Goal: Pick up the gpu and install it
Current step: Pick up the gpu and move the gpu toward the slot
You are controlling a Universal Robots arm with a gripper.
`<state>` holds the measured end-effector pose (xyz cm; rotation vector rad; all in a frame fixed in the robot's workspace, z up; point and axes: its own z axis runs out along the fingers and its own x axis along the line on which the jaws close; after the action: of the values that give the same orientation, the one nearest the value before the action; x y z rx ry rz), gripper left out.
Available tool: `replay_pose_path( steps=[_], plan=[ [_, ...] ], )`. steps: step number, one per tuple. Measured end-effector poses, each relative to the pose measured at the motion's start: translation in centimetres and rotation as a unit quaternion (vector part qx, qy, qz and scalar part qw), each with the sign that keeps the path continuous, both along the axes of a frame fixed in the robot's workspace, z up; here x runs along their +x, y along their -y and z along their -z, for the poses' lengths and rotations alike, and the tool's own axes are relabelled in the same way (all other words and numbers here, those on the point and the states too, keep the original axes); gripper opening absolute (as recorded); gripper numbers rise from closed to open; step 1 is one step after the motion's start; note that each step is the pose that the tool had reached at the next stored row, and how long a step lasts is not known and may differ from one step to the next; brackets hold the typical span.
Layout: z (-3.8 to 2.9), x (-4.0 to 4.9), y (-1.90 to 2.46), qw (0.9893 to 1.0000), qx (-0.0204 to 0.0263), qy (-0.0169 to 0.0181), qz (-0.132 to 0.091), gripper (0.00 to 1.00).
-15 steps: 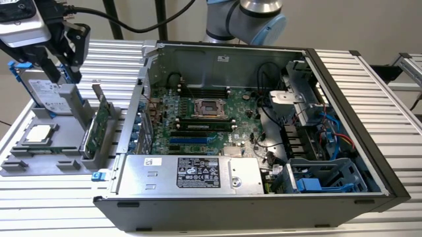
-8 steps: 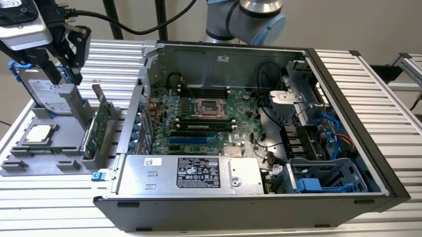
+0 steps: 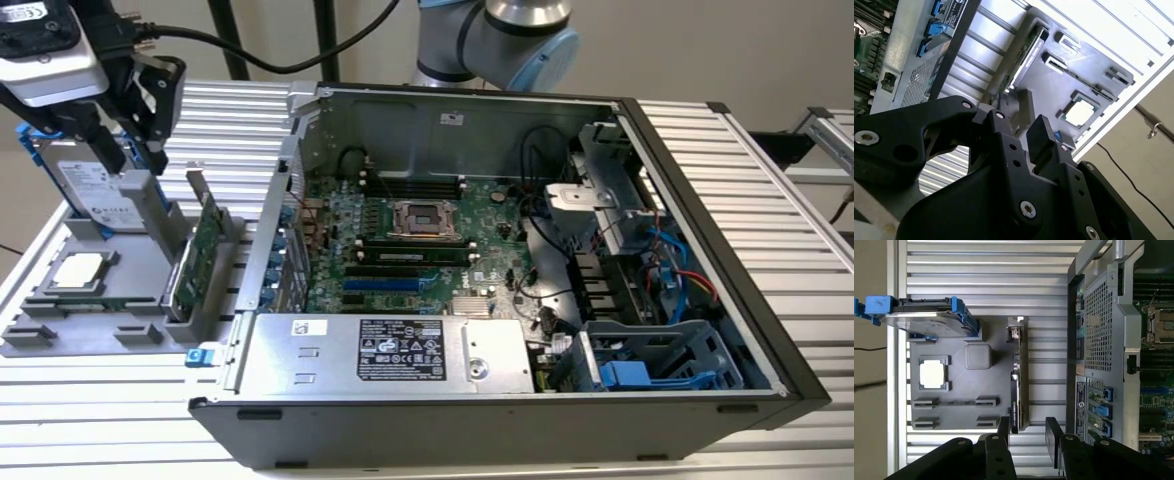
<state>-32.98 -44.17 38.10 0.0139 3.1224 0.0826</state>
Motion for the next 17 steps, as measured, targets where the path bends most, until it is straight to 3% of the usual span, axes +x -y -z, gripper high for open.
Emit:
replay_pose_path(
  steps=[17],
  plan=[
    [0.59,-0.09,0.00,1.0000,0.0000,-0.0007,0.000,1.00]
  ],
)
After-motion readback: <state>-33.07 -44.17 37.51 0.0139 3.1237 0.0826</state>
